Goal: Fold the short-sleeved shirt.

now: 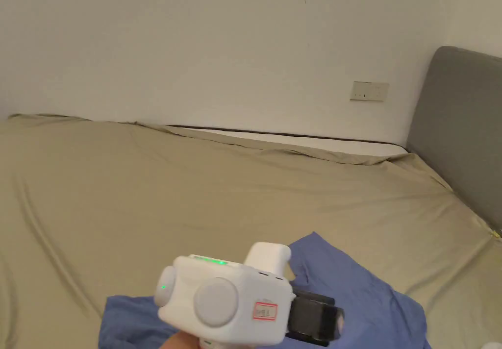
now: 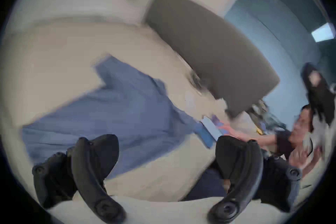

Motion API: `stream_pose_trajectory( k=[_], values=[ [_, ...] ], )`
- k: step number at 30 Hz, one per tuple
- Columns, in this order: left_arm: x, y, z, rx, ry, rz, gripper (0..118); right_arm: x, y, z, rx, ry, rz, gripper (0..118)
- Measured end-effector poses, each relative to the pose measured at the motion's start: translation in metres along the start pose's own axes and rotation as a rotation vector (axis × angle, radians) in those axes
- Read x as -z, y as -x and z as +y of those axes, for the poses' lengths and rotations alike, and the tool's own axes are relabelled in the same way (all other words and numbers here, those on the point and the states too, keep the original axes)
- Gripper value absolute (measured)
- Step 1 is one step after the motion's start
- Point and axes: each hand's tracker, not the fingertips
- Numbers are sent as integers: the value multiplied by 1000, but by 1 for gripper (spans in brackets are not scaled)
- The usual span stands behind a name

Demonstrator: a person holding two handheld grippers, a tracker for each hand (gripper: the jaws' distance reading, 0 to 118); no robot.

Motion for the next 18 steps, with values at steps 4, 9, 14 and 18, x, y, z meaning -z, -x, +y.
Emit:
stream_pose_trajectory(
  k=[4,9,14,18],
  values=[
    [-98,51,-57,-72,-165,605,11,15,39,-15,43,21,101,7],
    [-130,100,-101,-300,-182,552,0,30,82,-30,57,72,186,7],
    [-116,122,-91,-225,-174,607,0,43,104,-33,41,95,242,7],
    [-70,167,-67,-269,-214,517,106,58,104,-46,34,151,256,7]
  ],
)
